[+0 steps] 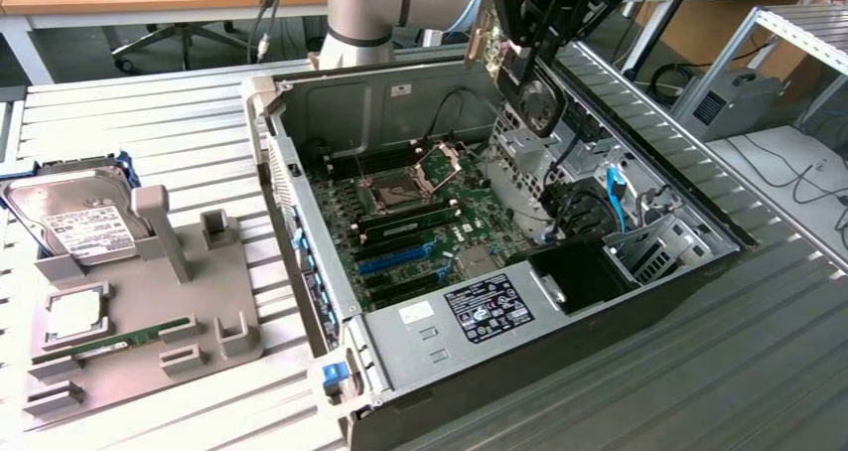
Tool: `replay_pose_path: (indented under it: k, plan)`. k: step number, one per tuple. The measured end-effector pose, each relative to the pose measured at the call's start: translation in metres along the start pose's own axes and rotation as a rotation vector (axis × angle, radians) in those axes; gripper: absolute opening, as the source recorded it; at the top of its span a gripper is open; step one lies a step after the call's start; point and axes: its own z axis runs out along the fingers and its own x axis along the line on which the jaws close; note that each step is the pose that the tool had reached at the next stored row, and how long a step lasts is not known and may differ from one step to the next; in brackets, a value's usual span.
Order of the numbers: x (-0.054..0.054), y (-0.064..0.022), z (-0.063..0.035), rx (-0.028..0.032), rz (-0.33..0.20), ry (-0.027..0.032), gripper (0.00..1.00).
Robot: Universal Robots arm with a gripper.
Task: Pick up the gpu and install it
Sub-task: 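Pick up the gpu and move the gpu toward the slot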
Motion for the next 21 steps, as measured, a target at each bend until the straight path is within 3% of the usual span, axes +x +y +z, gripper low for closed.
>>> replay_pose_path:
  k: [17, 21]
  plan:
    - [-0.01, -0.0005, 0.0201, -0.0001, 0.0, -0.0001, 0.27]
    - [-0.01, -0.0005, 0.0208, -0.0001, 0.0, -0.0001, 0.27]
